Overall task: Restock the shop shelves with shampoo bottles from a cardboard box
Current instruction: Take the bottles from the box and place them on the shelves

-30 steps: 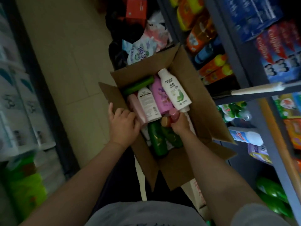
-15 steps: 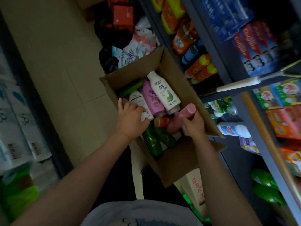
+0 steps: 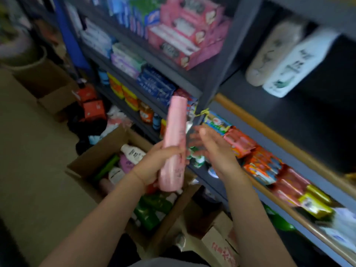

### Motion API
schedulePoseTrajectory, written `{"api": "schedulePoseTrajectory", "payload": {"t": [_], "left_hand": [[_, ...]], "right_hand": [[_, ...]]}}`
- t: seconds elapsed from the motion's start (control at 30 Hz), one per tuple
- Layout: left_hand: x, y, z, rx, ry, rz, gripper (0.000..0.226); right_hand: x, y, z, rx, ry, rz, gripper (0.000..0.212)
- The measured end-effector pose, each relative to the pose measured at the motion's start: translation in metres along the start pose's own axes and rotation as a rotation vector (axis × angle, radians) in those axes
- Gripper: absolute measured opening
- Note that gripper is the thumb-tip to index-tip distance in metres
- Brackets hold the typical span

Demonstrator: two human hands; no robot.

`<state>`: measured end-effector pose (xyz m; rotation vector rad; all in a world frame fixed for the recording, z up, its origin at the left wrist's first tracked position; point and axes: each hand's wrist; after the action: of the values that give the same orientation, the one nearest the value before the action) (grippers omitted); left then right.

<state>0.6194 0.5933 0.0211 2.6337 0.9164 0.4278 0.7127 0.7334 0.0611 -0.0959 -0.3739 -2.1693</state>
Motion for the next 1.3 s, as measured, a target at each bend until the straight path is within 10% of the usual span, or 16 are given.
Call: {"api": "schedulePoseTrajectory", "payload": {"t": [0.33, 0.57, 0.9, 1.3], "left_hand": [[0.109, -0.013, -0.077, 0.259, -0.148, 0.096, 0.051], [0.167, -0.042, -0.096, 0.238, -0.226, 0.203, 0.073], [0.179, -0.116, -0.075, 0.613, -1.152, -0.044, 0.024], [0.180, -0.118, -0.072, 0.643, -1.244, -0.189, 0.025]], "right_hand": [[-0.069, 0.057, 0.050, -0.056, 0.150, 0.076, 0.039], [-0.115, 0.068, 0.078, -0.284, 0.135, -0.186, 0.056], [-0.175, 0.004, 0.103, -0.435, 0.317, -0.550, 0.070], [-0.239, -0.068, 0.113, -0.225, 0.299, -0.761, 0.064]]}}
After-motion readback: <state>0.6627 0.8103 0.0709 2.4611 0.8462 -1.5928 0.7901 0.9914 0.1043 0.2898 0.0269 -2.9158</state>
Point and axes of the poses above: each hand's wrist, its own y-axis away from the middle knuckle, its own x-axis out of the palm, z = x × y, and after that the axes turned 14 degrees about -y, right-handed
